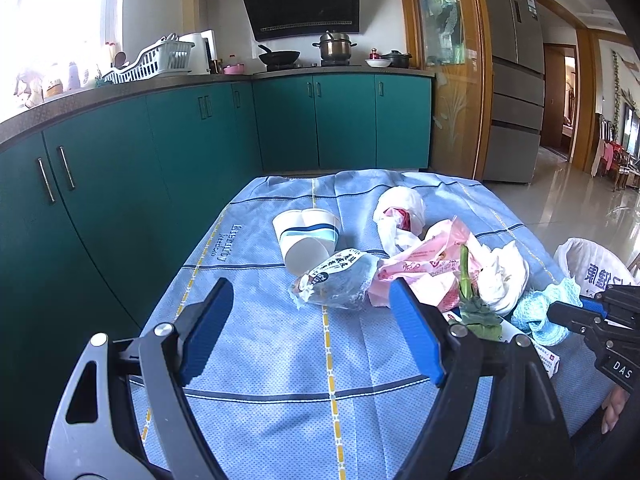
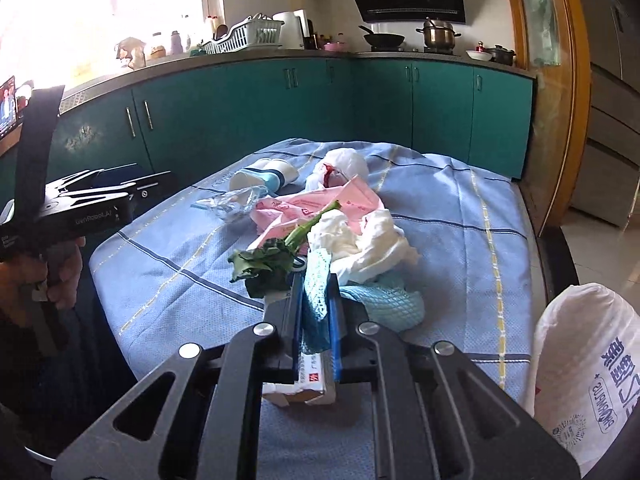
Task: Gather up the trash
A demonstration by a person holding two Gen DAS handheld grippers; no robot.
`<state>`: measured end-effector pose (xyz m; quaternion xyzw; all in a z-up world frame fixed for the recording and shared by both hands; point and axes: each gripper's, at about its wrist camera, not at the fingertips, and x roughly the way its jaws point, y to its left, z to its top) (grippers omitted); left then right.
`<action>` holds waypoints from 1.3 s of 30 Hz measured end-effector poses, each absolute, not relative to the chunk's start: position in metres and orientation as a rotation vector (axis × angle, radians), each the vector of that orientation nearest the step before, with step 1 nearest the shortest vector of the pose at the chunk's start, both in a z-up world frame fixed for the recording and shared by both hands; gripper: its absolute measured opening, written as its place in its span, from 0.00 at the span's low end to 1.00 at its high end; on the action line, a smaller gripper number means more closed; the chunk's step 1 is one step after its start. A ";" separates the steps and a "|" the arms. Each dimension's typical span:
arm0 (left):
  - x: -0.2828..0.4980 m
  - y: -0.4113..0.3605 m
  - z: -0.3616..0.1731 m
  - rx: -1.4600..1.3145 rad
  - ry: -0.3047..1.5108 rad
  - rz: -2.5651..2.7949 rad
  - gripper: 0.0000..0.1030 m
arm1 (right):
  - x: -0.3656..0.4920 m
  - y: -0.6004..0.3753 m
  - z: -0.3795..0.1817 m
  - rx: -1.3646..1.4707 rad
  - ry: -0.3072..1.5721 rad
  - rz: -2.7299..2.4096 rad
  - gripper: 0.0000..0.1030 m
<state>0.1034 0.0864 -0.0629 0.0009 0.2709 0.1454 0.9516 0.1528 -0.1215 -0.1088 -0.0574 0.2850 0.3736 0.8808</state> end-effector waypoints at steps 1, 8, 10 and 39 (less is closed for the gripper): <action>0.103 0.086 -0.063 0.002 0.550 0.295 0.78 | 0.152 -0.123 -0.109 -0.122 0.589 0.773 0.11; 0.103 0.097 -0.066 -0.006 0.549 0.318 0.78 | 0.157 -0.147 -0.107 -0.060 0.581 0.696 0.12; 0.104 0.104 -0.069 -0.014 0.555 0.331 0.78 | 0.161 -0.151 -0.108 -0.046 0.589 0.670 0.12; 0.169 0.121 -0.117 -0.116 0.739 0.131 0.31 | 0.177 -0.154 -0.126 -0.056 0.643 0.547 0.75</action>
